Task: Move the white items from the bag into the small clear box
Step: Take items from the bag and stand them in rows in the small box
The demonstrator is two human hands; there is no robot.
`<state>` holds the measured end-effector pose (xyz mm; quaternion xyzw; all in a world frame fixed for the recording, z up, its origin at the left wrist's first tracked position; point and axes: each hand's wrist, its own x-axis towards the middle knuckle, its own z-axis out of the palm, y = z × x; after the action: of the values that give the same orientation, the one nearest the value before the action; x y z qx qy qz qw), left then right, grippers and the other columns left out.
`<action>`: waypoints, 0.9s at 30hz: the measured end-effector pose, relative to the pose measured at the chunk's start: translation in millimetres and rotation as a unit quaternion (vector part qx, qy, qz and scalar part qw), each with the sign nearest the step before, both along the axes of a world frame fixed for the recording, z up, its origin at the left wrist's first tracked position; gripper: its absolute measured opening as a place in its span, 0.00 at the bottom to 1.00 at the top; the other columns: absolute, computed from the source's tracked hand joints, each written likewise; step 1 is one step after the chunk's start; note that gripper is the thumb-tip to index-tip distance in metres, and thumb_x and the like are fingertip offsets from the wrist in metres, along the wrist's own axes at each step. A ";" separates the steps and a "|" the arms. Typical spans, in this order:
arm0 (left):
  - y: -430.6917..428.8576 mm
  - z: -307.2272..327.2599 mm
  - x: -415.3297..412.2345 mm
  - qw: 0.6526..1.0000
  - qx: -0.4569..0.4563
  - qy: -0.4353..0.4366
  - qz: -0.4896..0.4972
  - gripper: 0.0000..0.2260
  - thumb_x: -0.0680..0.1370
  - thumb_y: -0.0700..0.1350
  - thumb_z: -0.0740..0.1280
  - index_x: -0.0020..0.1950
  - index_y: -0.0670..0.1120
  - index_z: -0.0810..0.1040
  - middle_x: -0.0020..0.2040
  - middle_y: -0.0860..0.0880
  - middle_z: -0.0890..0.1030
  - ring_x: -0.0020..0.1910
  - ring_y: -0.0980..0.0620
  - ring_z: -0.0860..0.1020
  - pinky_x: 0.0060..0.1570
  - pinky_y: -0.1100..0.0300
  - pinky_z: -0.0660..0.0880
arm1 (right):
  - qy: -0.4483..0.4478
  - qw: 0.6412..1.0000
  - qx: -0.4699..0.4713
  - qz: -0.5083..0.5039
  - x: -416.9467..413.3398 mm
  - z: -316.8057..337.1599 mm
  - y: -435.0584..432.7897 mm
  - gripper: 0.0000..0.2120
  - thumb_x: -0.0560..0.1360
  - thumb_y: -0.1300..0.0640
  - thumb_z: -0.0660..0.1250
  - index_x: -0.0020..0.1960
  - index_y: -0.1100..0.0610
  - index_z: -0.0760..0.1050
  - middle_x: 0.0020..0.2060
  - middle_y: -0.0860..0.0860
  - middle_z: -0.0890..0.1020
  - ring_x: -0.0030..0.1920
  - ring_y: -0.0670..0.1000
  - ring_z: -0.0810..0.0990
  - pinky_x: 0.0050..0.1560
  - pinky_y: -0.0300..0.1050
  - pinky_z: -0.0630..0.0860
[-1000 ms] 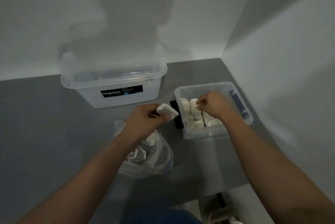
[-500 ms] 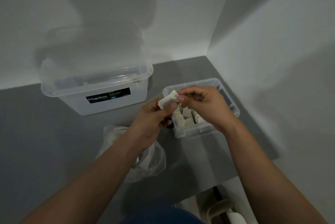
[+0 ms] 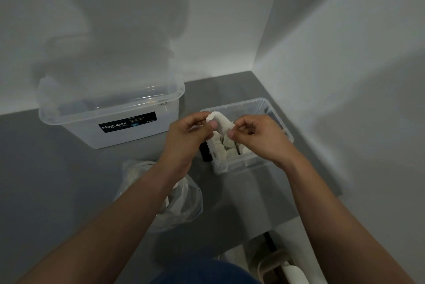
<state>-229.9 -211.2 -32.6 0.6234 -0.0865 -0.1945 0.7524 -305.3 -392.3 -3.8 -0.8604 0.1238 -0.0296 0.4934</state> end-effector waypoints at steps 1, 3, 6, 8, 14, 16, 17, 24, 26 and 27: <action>-0.4 1.5 1.3 1.000 0.008 -0.018 -0.008 0.09 0.76 0.39 0.74 0.56 0.46 0.86 0.50 0.45 0.86 0.50 0.47 0.84 0.53 0.55 0.82 | -0.001 1.000 0.006 0.005 -0.1 -2.4 1.4 0.03 0.75 0.54 0.75 0.44 0.52 0.83 0.37 0.54 0.86 0.42 0.61 0.84 0.43 0.54 0.79; -1.3 5.3 0.7 0.999 0.012 -0.039 -0.033 0.12 0.76 0.37 0.75 0.58 0.45 0.84 0.53 0.43 0.85 0.52 0.44 0.85 0.54 0.52 0.82 | -0.013 0.999 0.032 -0.006 0.8 -4.1 4.7 0.04 0.75 0.54 0.76 0.43 0.53 0.83 0.37 0.56 0.85 0.42 0.62 0.84 0.44 0.52 0.78; -1.8 8.9 2.4 0.994 0.059 -0.088 -0.035 0.20 0.74 0.35 0.76 0.63 0.47 0.81 0.52 0.44 0.85 0.50 0.46 0.85 0.51 0.52 0.83 | -0.016 1.000 -0.001 -0.015 2.6 -6.1 4.0 0.03 0.74 0.55 0.75 0.47 0.50 0.84 0.40 0.49 0.86 0.37 0.52 0.83 0.43 0.51 0.81; -0.1 9.2 10.0 0.973 0.160 -0.160 -0.048 0.26 0.72 0.39 0.79 0.67 0.53 0.76 0.46 0.50 0.86 0.46 0.52 0.85 0.49 0.57 0.82 | -0.027 0.999 -0.034 -0.011 3.1 -1.6 -0.1 0.11 0.74 0.57 0.74 0.54 0.46 0.83 0.45 0.45 0.85 0.39 0.44 0.83 0.45 0.49 0.84; -4.8 17.4 16.9 0.913 0.295 -0.246 -0.134 0.37 0.71 0.44 0.79 0.73 0.54 0.62 0.38 0.54 0.85 0.39 0.60 0.83 0.41 0.71 0.76 | -0.055 0.980 -0.170 0.084 7.4 17.0 -2.2 0.11 0.77 0.46 0.73 0.58 0.43 0.84 0.46 0.39 0.84 0.46 0.41 0.82 0.49 0.40 0.79; -8.6 17.2 16.1 0.912 0.294 -0.251 -0.140 0.37 0.71 0.44 0.79 0.72 0.54 0.62 0.38 0.54 0.85 0.38 0.61 0.82 0.41 0.69 0.76 | -0.062 0.974 -0.196 0.092 8.9 17.8 -2.3 0.07 0.77 0.46 0.73 0.54 0.44 0.85 0.44 0.39 0.85 0.45 0.40 0.82 0.48 0.39 0.79; -10.2 16.4 15.5 0.912 0.293 -0.252 -0.141 0.36 0.71 0.44 0.79 0.72 0.54 0.63 0.39 0.55 0.86 0.38 0.61 0.82 0.42 0.68 0.76 | -0.065 0.973 -0.201 0.097 9.7 17.7 -3.4 0.06 0.77 0.46 0.73 0.52 0.44 0.85 0.44 0.39 0.85 0.45 0.40 0.81 0.47 0.37 0.78; 4.2 -3.1 18.4 0.832 0.435 -0.318 -0.129 0.35 0.69 0.61 0.78 0.72 0.52 0.72 0.71 0.53 0.74 0.67 0.51 0.73 0.63 0.58 0.69 | -0.121 0.959 -0.256 0.010 27.2 3.2 -30.0 0.07 0.79 0.51 0.71 0.52 0.50 0.86 0.45 0.42 0.86 0.43 0.42 0.82 0.50 0.36 0.77; 9.3 -9.4 14.5 0.810 0.472 -0.302 -0.176 0.41 0.68 0.65 0.77 0.76 0.51 0.69 0.76 0.52 0.69 0.73 0.49 0.68 0.69 0.54 0.66 | -0.066 0.963 -0.260 0.015 34.2 -8.0 -42.0 0.07 0.80 0.51 0.69 0.52 0.50 0.85 0.46 0.43 0.86 0.44 0.43 0.82 0.51 0.40 0.78; 10.8 -13.0 12.7 0.805 0.481 -0.294 -0.188 0.43 0.67 0.66 0.76 0.77 0.51 0.68 0.77 0.51 0.68 0.74 0.49 0.68 0.72 0.52 0.65 | -0.025 0.967 -0.254 0.025 37.5 -14.4 -46.8 0.08 0.81 0.51 0.68 0.52 0.50 0.85 0.47 0.44 0.86 0.45 0.43 0.82 0.52 0.42 0.78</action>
<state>-217.2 -200.4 -45.5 0.9042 -0.3144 -0.1557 0.2437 -267.8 -439.2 -18.3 -0.9594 0.0782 -0.0693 0.2621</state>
